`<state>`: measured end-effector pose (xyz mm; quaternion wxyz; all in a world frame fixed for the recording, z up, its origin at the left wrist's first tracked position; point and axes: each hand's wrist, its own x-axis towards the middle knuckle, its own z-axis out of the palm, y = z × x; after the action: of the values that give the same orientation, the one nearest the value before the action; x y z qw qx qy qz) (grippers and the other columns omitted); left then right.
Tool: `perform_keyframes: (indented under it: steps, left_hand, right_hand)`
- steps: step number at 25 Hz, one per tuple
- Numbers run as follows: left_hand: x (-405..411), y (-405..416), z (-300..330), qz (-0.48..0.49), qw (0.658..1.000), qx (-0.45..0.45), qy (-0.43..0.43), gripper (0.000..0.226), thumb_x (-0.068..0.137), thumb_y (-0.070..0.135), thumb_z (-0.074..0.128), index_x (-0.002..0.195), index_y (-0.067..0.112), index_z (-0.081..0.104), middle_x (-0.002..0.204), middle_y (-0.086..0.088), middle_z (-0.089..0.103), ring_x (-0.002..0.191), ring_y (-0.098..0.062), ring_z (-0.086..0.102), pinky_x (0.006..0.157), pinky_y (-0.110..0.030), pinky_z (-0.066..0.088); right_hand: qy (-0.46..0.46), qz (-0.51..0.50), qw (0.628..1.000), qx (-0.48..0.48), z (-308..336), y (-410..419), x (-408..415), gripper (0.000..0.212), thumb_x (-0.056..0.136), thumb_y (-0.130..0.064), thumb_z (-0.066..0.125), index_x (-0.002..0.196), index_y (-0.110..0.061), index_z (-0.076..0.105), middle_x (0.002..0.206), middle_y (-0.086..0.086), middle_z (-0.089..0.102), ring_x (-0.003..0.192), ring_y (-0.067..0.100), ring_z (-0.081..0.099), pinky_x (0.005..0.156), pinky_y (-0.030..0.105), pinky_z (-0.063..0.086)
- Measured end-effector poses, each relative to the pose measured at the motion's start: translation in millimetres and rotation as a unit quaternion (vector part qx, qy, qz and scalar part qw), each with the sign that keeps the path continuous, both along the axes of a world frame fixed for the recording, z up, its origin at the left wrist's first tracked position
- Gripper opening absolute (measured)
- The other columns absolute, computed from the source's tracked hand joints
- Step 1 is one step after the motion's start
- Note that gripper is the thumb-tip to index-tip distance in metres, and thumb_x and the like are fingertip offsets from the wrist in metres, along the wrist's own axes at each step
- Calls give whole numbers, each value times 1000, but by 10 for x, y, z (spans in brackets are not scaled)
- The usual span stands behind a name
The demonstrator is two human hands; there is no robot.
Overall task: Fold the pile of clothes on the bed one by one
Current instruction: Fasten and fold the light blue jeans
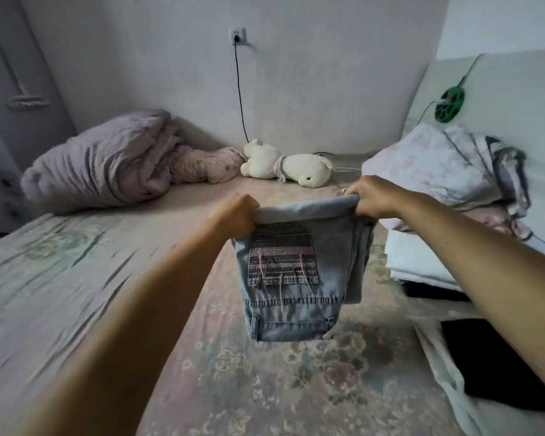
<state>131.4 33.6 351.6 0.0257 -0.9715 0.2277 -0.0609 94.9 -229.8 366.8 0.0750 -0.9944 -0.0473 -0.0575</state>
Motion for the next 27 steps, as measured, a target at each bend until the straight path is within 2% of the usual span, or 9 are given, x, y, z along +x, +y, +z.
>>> perform_keyframes:
  steps: [3,5,8,11,14,20,23,25,27]
  left_hand:
    - [17,-9,45,-4,996,-34,-82,16,76,9,61,91,7,63,96,-13,66,91,-34,62,65,-35,43]
    - [5,-11,25,-1,996,-46,-77,16,75,8,61,92,7,63,95,-13,65,91,-34,61,63,-33,40]
    - [6,9,-27,-16,999,13,-41,20,74,9,63,94,7,65,94,-11,65,91,-28,61,62,-28,36]
    - [190,81,-139,-17,998,-18,-49,16,78,13,59,92,7,64,95,-13,66,90,-31,61,61,-29,37]
    - [375,117,-198,-6,997,-39,-64,18,81,11,57,97,7,63,99,-13,66,92,-33,60,64,-33,40]
    - [546,273,-340,-5,991,-47,-127,20,83,11,57,102,8,60,101,-12,62,90,-35,61,67,-37,45]
    - [364,317,-987,-119,966,-63,-223,11,70,9,63,81,7,63,76,-12,63,64,-32,62,51,-33,47]
    - [-30,352,-1709,-171,971,-38,-162,3,66,15,59,67,13,61,61,-6,58,49,-26,57,42,-26,42]
    - [-546,389,-2517,-202,975,16,-85,2,65,17,59,63,17,60,58,-2,55,47,-21,55,40,-22,41]
  right_hand:
    - [-44,-15,998,-47,42,-10,-45,14,75,-4,53,79,-14,62,81,9,63,77,30,57,61,33,43]
    - [-37,-17,998,-40,2,4,-78,14,76,-3,52,78,-15,60,82,10,62,76,30,57,60,32,42]
    - [2,-9,997,-74,-99,32,-32,15,76,-1,51,81,-10,61,83,12,65,75,30,60,59,32,43]
    - [-7,-7,997,-71,-160,31,147,16,77,-1,48,83,-10,60,86,11,64,79,30,59,60,32,41]
    - [-17,0,997,-72,-227,63,379,17,78,-3,49,71,-17,49,83,8,59,78,30,57,64,35,46]
    - [-105,18,990,-97,-454,158,517,24,78,1,53,97,-10,60,95,14,62,89,34,58,62,33,40]
    - [-270,92,945,-160,-1049,174,265,21,66,3,55,82,-6,65,73,12,63,64,31,62,49,31,45]
    - [-246,152,936,-201,-1794,145,-96,15,73,-3,50,72,-11,62,63,7,58,54,26,58,45,29,46]
    - [-197,219,931,-214,-2639,128,-584,11,77,-9,46,73,-16,53,60,3,55,53,22,57,44,29,46]
